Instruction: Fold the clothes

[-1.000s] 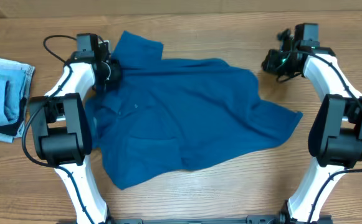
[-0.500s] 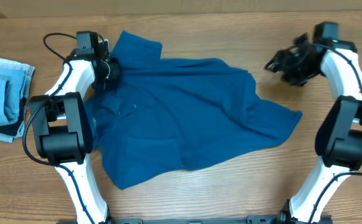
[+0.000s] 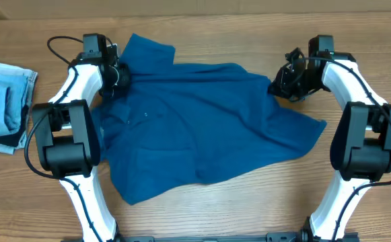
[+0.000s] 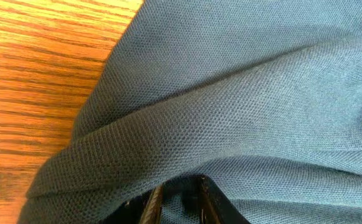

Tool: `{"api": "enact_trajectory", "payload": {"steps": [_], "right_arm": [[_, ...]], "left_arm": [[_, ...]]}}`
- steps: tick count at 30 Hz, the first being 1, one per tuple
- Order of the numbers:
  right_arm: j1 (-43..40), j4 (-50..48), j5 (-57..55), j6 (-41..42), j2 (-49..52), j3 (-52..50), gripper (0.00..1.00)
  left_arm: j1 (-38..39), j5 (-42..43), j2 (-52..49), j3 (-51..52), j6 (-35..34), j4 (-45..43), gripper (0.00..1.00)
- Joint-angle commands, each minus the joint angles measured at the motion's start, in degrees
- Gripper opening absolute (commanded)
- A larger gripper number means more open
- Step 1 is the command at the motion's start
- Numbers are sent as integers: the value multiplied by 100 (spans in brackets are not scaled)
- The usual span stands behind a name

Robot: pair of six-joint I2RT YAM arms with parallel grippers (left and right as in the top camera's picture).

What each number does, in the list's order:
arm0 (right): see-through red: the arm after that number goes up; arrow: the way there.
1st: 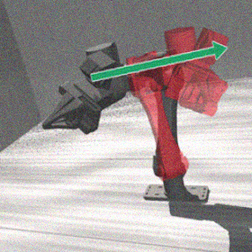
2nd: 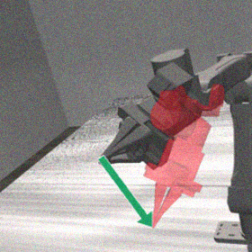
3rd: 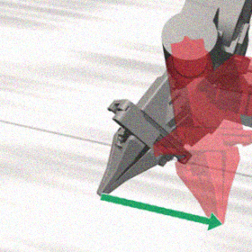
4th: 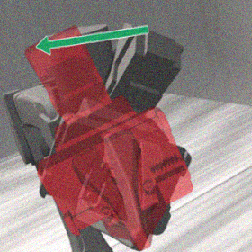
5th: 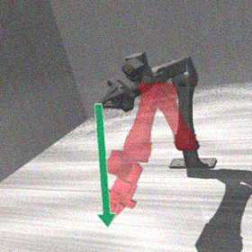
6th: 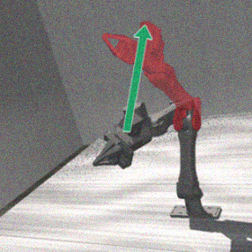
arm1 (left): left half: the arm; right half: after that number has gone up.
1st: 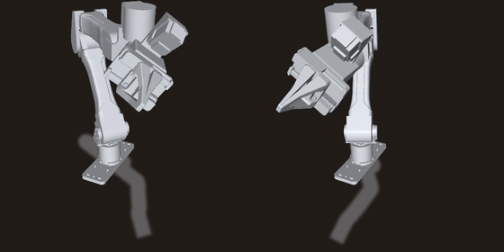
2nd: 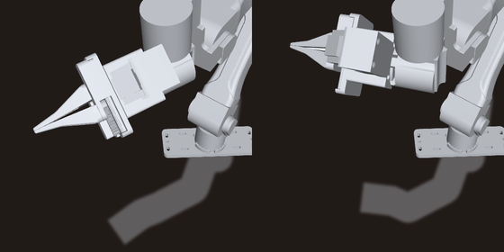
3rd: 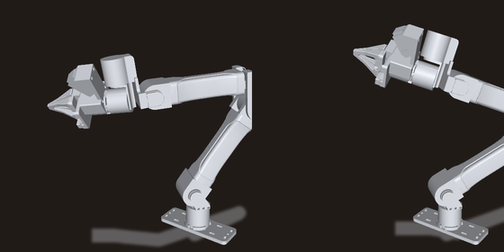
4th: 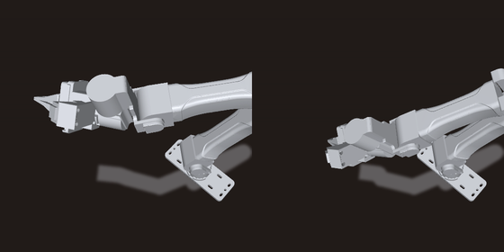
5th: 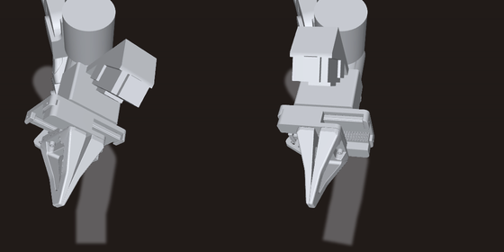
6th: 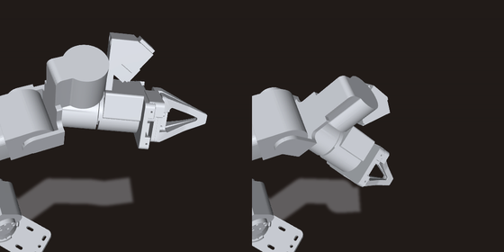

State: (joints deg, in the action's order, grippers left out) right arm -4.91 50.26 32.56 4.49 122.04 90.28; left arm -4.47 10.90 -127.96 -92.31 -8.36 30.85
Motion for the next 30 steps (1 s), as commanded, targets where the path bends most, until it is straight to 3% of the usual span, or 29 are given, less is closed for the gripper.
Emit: {"api": "enact_trajectory", "payload": {"steps": [1,5,8,9,10,12,13,15,20,22,24,26,30], "right_arm": [[-243,-398,-358,22,-107,420,4],[-590,-1495,-463,-94,-107,1248,4],[-719,-2586,-468,-284,-105,1307,4],[-730,-2664,-474,-289,-105,1307,17],[-728,-2656,-560,-289,-105,1307,44],[-728,-2406,-905,-284,-105,1307,75],[-728,-2229,-1113,-284,-105,1307,86],[-730,-1899,-1650,-282,-105,1307,92],[-863,-992,-2258,-247,-105,1266,95],[-979,-566,-2503,214,-103,1255,88],[-1154,-17,-3027,898,-103,1255,75],[-1305,492,-3189,1318,-98,1252,71],[-1493,997,-3185,1401,122,1248,67]], "left_arm": [[55,-72,-352,133,81,195,24],[55,-72,-352,131,81,192,24],[55,-52,-350,131,83,214,24],[55,-33,-350,131,83,216,24],[55,-33,-350,131,83,214,24],[55,-33,-350,133,83,214,24],[55,-33,-350,131,83,214,24],[55,-33,-350,131,83,214,24],[52,-33,-350,127,87,214,27],[55,-33,-350,114,85,219,28],[52,-31,-350,55,85,282,30],[55,-33,-350,-46,90,378,34],[55,-31,-350,-505,122,719,40]]}}
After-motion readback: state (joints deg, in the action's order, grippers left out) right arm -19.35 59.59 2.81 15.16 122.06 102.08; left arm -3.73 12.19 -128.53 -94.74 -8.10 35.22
